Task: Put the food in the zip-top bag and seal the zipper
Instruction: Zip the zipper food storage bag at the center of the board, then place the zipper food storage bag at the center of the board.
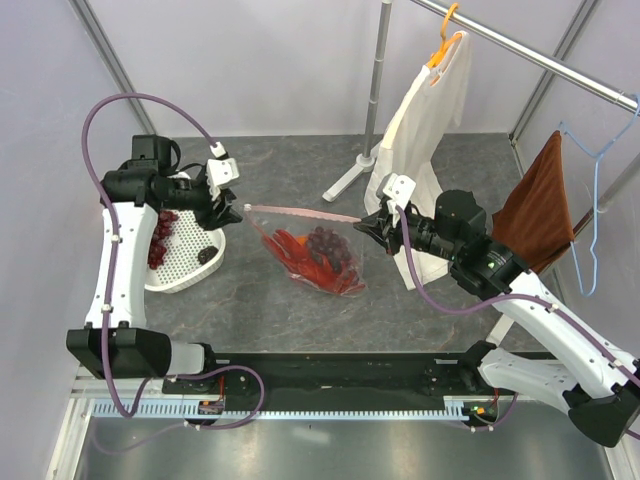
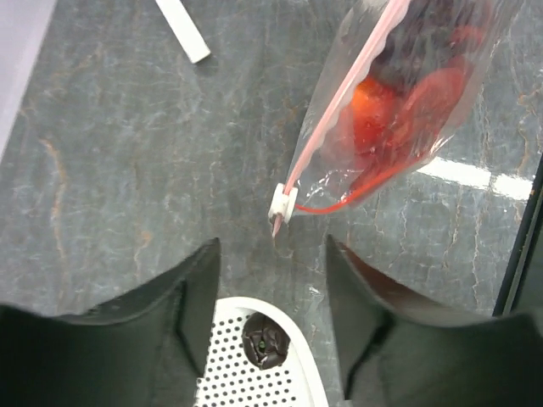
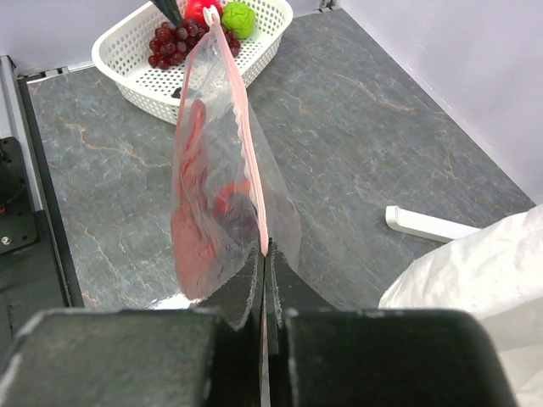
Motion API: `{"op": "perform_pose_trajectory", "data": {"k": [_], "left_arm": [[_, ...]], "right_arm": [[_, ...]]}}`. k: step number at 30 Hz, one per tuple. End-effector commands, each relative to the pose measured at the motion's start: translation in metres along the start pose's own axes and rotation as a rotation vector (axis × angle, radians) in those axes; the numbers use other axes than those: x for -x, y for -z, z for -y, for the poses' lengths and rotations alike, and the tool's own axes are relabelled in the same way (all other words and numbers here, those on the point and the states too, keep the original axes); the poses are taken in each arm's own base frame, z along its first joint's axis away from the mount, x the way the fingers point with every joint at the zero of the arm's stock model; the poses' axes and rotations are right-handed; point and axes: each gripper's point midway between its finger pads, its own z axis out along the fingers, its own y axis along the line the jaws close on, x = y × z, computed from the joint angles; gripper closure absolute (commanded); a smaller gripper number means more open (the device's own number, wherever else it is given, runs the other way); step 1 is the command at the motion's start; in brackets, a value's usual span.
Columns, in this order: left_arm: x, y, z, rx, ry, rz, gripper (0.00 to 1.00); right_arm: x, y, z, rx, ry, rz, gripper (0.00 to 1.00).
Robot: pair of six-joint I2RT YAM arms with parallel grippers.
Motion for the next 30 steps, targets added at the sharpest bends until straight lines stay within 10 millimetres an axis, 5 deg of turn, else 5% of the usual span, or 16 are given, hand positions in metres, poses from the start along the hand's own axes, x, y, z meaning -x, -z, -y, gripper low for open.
{"op": "perform_pose_trajectory", "data": {"k": [1,8,22,23,27,30], "left_arm": [[0.041,0.021,0.006,0.047,-0.120,0.089,0.36],[0.078,0.001,0.032,-0.044,-0.185,0.134,0.32],[0.099,-0.072,0.057,-0.208,-0.271,0.105,0.35],[0.096,-0.075,0.058,-0.217,-0.265,0.093,0.38],[0.086,-0.082,0.069,-0.270,-0.253,0.060,0.80],[0.092,-0.077,0.062,-0.230,-0.260,0.062,0.98]], "right_arm": [[0.026,0.001,0.000,0.012,0.024,0.084,1.00],[0.030,-0.001,-0.003,0.033,0.025,0.090,1.00],[0.031,0.000,-0.010,0.069,0.052,0.083,1.00],[0.031,0.000,-0.010,0.070,0.054,0.085,1.00],[0.030,0.001,-0.010,0.063,0.052,0.078,1.00],[0.023,0.001,-0.009,0.053,0.031,0.059,1.00]]}}
